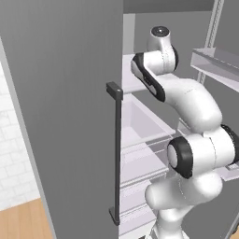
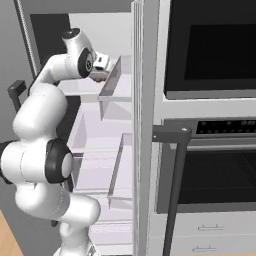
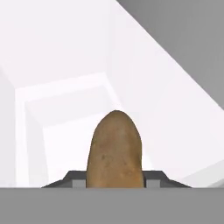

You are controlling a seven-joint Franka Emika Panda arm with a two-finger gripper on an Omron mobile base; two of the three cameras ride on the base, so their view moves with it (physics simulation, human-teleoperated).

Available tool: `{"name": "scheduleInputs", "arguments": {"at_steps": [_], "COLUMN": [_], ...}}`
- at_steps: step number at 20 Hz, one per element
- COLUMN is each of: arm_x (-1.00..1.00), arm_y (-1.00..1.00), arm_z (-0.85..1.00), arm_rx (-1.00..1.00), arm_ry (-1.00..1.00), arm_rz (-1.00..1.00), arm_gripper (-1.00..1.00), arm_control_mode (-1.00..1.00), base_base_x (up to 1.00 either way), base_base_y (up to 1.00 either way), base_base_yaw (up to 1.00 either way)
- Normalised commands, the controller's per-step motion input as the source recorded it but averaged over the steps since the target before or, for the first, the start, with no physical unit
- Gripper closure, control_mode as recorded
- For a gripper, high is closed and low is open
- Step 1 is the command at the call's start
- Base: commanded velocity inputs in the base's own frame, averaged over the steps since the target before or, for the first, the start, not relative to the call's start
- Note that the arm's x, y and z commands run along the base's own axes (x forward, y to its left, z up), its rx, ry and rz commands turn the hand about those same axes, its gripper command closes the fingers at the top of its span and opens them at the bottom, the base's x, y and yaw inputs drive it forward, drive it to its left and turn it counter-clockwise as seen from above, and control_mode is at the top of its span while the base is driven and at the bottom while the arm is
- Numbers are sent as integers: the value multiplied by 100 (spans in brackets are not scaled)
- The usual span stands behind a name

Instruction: Place one sweet potato and one fish in each tupperware on the nearby counter, to pack two identical lunches.

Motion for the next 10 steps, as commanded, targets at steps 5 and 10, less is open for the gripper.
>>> {"name": "scheduleInputs", "arguments": {"at_steps": [5,10], "arm_x": [-47,-100], "arm_y": [-73,-14], "arm_z": [-100,-15], "arm_rx": [0,0], "arm_ry": [-7,-3], "arm_rz": [8,3], "arm_gripper": [100,100], "arm_control_mode": [-100,-100], "base_base_x": [0,0], "base_base_y": [0,0], "base_base_yaw": [0,0]}}
